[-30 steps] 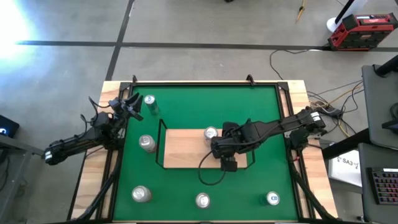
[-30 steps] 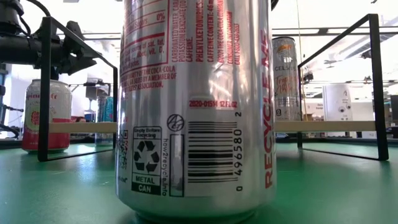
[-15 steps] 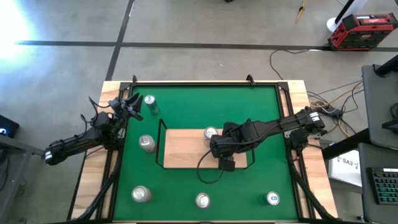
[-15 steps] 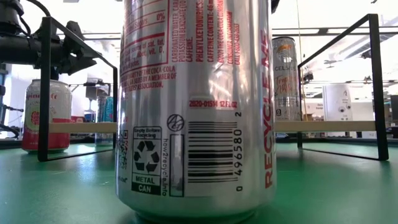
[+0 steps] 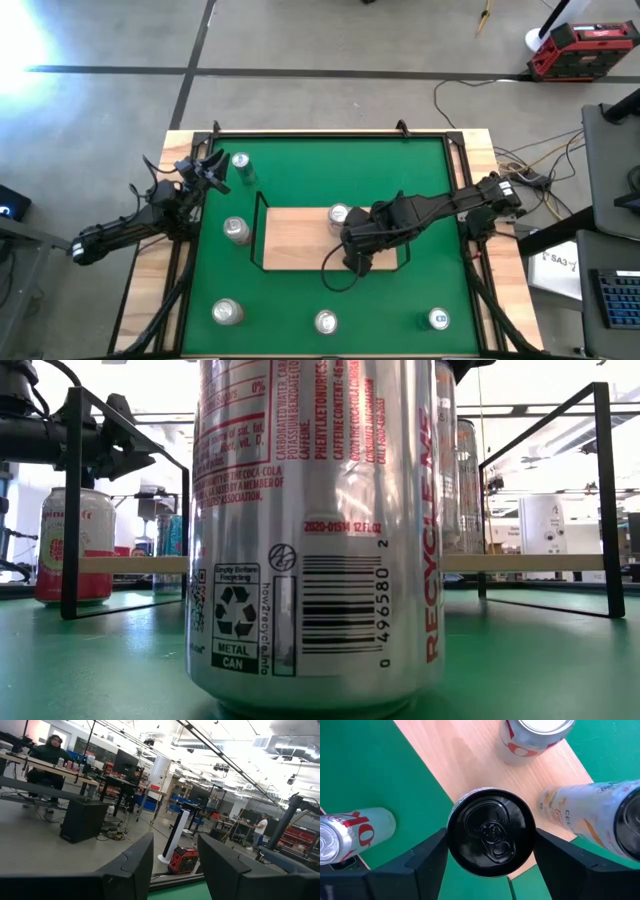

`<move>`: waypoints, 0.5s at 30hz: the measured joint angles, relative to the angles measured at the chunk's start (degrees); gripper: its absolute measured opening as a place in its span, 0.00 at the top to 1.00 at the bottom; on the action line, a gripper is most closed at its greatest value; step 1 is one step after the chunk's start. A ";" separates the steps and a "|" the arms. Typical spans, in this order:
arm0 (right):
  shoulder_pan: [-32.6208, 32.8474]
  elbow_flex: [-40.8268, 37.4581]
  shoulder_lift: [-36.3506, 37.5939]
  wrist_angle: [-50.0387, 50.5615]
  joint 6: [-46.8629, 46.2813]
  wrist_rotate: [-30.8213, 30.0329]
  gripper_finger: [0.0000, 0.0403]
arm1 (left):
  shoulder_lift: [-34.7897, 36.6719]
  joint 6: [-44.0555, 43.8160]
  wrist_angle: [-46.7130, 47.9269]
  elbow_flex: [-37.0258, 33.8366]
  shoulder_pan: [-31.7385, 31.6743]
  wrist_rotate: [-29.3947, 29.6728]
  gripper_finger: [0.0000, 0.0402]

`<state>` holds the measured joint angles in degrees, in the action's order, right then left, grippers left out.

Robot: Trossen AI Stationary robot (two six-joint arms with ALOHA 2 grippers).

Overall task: Place canned beverage on shelf
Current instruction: Adjust the white-yellow soda can on the shelf and align with the other white-yellow soda can

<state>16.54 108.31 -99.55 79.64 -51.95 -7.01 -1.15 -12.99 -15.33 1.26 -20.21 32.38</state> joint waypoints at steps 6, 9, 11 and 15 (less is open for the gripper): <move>0.09 0.91 0.01 3.28 -0.63 -0.87 0.38 | 0.00 0.00 0.02 0.00 0.00 0.00 0.66; 0.32 0.94 0.09 4.51 -1.29 -1.46 0.38 | 0.00 0.00 0.02 0.00 0.00 0.00 0.66; 0.72 0.94 0.09 6.04 -1.80 -2.10 0.38 | 0.00 0.01 0.00 0.00 0.00 0.01 0.66; 1.69 0.94 0.15 7.68 -3.91 -2.05 0.39 | 0.00 0.00 0.02 0.00 0.00 0.02 0.66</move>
<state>18.23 109.25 -99.39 87.33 -55.85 -9.06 -1.15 -12.99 -15.31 1.26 -20.21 32.40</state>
